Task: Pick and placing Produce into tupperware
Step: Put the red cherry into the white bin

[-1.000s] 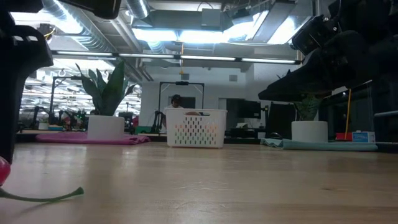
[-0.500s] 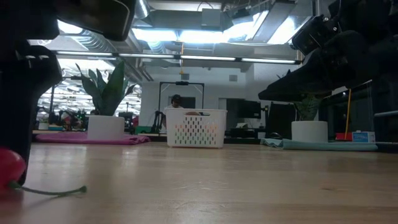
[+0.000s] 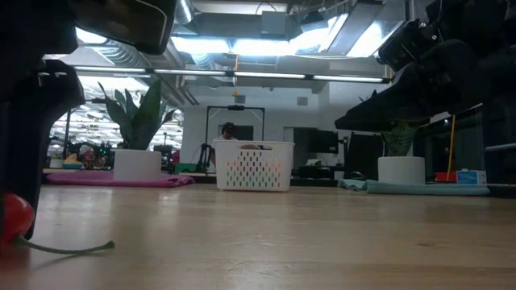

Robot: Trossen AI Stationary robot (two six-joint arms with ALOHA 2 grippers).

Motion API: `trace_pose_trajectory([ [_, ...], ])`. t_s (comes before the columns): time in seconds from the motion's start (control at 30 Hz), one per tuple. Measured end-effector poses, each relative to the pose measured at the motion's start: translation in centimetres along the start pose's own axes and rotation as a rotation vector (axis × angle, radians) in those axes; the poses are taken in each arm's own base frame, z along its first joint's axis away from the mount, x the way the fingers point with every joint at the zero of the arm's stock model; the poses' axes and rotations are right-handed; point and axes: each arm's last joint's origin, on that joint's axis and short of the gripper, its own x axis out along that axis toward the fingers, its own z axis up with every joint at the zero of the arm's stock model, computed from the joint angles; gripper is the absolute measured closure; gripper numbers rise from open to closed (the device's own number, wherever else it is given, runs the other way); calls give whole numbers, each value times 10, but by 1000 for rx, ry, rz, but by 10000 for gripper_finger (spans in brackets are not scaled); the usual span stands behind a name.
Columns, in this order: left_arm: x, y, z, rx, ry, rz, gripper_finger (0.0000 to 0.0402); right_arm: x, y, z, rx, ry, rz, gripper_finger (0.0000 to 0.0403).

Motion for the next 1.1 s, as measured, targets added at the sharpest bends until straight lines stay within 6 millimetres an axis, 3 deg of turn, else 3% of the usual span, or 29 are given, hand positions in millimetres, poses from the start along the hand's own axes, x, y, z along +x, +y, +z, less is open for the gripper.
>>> trace_pose_trajectory([
  [0.3,0,0,0,-1,0,0,304,0,0,0,0,0,0,138],
  [0.57,0,0,0,-7,15,-6,287,0,0,0,0,0,0,138],
  [0.9,0,1,3,-18,43,-17,304,0,0,0,0,0,0,138],
  [1.1,-1,2,3,38,52,-26,288,0,0,0,-1,0,0,138],
])
